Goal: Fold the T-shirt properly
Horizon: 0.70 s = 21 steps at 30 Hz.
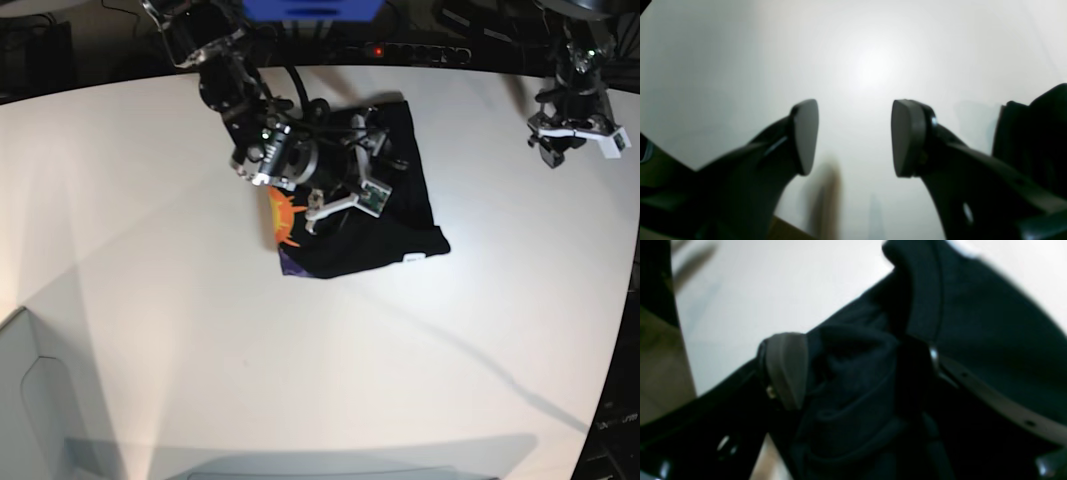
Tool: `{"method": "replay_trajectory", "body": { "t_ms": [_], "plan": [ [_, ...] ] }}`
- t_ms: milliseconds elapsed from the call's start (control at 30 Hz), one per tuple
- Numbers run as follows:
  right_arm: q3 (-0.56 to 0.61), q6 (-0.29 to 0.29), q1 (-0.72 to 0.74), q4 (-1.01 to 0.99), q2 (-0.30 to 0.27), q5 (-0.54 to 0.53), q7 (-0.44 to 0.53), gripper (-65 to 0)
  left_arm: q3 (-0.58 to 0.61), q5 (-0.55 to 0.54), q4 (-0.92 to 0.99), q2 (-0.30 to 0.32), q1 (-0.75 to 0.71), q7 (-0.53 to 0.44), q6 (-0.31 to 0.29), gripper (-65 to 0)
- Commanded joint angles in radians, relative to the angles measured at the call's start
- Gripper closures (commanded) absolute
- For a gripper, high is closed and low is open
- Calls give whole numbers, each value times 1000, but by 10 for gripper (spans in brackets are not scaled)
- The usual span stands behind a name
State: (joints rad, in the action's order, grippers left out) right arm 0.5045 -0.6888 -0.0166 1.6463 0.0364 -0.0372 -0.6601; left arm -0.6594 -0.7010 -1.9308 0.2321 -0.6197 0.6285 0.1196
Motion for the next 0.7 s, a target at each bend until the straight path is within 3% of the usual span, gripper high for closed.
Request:
{"method": "replay_trajectory", "body": {
  "t_ms": [0, 333, 500, 667],
  "plan": [
    [3, -9, 16, 15, 17, -22, 30, -452, -9, -3, -19, 11, -6, -20, -10, -342],
    [271, -9, 10, 15, -14, -20, 23, -452, -59, -3, -19, 11, -6, -20, -10, -342],
    [283, -9, 7, 84, -40, -20, 21, -452, -92, -4, -20, 11, -6, -20, -10, -342],
    [207, -9, 4, 177, -56, -26, 21, -453, -102, -4, -20, 11, -13, -20, -11, -342]
  ]
}}
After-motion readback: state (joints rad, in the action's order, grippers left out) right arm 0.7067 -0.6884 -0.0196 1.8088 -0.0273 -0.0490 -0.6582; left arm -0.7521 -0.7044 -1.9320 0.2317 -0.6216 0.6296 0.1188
